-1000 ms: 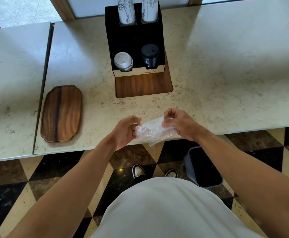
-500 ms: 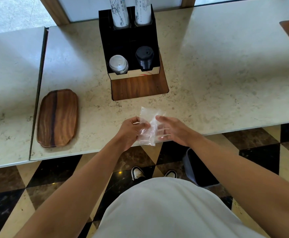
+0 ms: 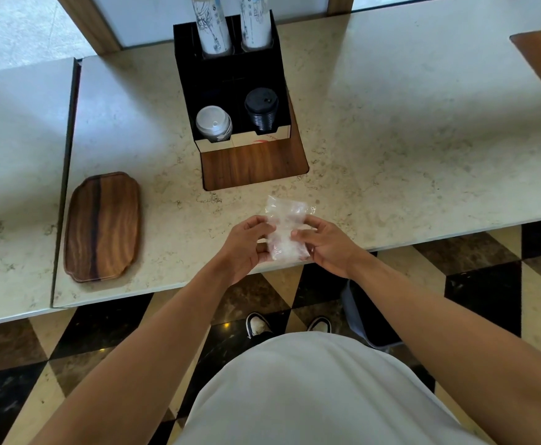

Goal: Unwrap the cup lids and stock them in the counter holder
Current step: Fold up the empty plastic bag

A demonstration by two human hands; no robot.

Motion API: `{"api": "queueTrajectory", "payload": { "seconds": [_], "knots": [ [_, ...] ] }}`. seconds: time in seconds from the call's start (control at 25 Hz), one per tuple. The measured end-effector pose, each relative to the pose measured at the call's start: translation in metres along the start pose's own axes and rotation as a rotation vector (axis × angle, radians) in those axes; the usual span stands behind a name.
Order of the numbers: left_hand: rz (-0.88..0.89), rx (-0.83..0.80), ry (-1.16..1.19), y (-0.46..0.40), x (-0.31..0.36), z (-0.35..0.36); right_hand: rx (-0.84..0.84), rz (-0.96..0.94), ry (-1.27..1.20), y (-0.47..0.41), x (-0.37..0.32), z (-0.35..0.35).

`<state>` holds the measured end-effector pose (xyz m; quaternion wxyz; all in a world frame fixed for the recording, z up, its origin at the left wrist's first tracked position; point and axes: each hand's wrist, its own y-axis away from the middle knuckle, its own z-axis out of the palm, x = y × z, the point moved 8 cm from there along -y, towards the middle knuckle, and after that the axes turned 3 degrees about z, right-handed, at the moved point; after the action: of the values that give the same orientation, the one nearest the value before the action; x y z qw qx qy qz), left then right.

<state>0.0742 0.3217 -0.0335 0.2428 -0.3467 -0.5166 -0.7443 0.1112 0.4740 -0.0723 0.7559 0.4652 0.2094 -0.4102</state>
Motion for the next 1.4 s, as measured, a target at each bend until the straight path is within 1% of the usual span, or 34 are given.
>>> {"api": "queueTrajectory", "payload": {
  "seconds": [0.16,0.28,0.4,0.56,0.64,0.72,0.8,0.88,0.92,1.04,1.16,1.2,1.28,1.4],
  "knots": [
    [-0.017,-0.081,0.113,0.003,0.002,0.009,-0.012,-0.008,-0.099,0.005,-0.001,-0.006],
    [-0.046,-0.09,0.173,0.005,0.0,0.018,-0.057,-0.008,-0.205,0.008,-0.002,-0.005],
    [-0.097,-0.091,0.243,0.003,-0.004,0.03,-0.04,0.012,-0.346,0.016,-0.002,-0.012],
    [-0.222,-0.115,0.285,0.001,-0.013,0.049,-0.02,0.005,-0.37,0.028,-0.009,-0.03],
    [-0.271,-0.134,0.182,-0.002,-0.021,0.056,-0.018,0.039,-0.325,0.034,-0.01,-0.04],
    [-0.318,-0.18,0.079,-0.003,-0.028,0.066,0.052,0.054,-0.185,0.038,-0.008,-0.056],
    [-0.353,-0.225,-0.002,-0.002,-0.034,0.076,0.132,0.002,-0.03,0.042,-0.009,-0.073],
    [-0.328,-0.25,-0.101,-0.004,-0.036,0.083,0.148,-0.065,0.115,0.047,-0.011,-0.083],
    [-0.306,-0.248,-0.132,-0.005,-0.035,0.087,0.144,-0.087,0.143,0.048,-0.01,-0.088],
    [-0.239,-0.189,-0.178,-0.01,-0.031,0.1,0.185,-0.116,0.068,0.059,-0.006,-0.104],
    [-0.172,-0.134,-0.227,-0.014,-0.031,0.125,0.24,-0.085,-0.122,0.076,0.009,-0.128],
    [-0.158,-0.132,-0.252,-0.016,-0.033,0.137,0.248,-0.063,-0.173,0.083,0.015,-0.135],
    [-0.144,-0.143,-0.29,-0.019,-0.036,0.158,0.274,-0.025,-0.185,0.097,0.025,-0.148],
    [-0.133,-0.217,-0.388,-0.023,-0.049,0.194,0.334,-0.049,-0.239,0.123,0.038,-0.175]
  ]
}}
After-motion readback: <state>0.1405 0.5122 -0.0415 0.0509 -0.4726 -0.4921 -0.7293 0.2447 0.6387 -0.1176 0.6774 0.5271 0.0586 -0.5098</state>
